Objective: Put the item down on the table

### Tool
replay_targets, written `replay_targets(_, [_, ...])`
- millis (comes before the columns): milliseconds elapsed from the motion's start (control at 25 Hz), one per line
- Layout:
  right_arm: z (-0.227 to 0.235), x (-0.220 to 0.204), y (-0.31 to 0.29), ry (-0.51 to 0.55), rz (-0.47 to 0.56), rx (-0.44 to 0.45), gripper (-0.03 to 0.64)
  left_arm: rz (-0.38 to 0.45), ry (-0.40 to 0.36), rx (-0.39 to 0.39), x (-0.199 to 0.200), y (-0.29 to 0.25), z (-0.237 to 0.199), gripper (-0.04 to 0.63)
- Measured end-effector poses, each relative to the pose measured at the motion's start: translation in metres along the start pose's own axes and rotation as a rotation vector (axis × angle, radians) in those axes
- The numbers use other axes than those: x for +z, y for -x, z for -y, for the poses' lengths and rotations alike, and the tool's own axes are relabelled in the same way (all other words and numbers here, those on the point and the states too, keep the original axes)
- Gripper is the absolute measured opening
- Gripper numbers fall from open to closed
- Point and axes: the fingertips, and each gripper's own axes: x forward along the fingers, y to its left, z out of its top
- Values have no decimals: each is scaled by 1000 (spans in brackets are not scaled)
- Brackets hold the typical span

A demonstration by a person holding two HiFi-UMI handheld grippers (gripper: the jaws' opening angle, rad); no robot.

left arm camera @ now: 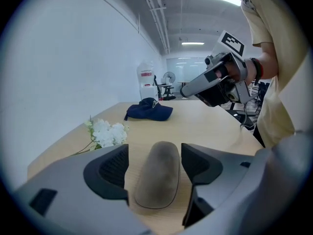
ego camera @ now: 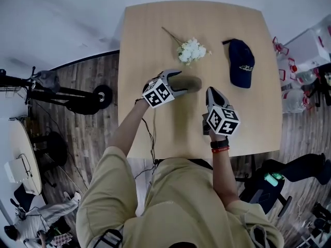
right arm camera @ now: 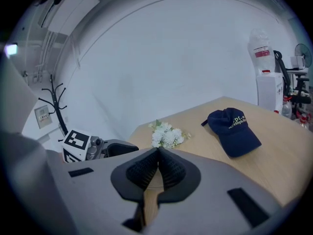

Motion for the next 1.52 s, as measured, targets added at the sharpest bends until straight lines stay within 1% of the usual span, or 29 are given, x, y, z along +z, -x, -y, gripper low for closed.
replay_targets(160, [-11, 12, 20, 16, 28, 26, 12, 13, 42, 79, 20, 22, 7, 330])
replay_targets(280, [-18, 23, 34, 32, 54, 46, 12, 29, 78, 122, 35, 36, 17, 330])
replay_targets(440, [-27, 36, 57, 57, 82, 62, 12, 70, 102, 178, 65, 60, 37, 330])
replay_targets(600, [-34, 48, 80, 82, 110, 81, 12, 117, 188, 257, 85, 86, 48, 330])
replay_targets(760, [-37, 55, 105, 102, 136, 97, 12, 194, 294, 318, 103, 112, 63, 330])
replay_targets(840, [-40, 59, 118, 115, 150, 107, 12, 232, 332, 344, 113, 127, 71, 330])
replay_targets(920, [-42, 62, 131, 125, 164, 116, 12, 266, 353, 375, 123, 142, 80, 303])
replay_targets(1000, [-44, 64, 141, 131, 176, 122, 12, 291, 366, 418, 132, 157, 88, 257])
replay_targets(1200, [-48, 65, 170, 152, 198, 141, 12, 344, 414, 535, 151, 188, 112, 226])
replay_targets(1360, [-52, 62, 188, 172, 209, 163, 12, 400, 464, 643, 155, 206, 128, 188])
replay_targets(1520, [-55, 60, 204, 203, 224, 166, 12, 449, 492, 700, 158, 219, 146, 148])
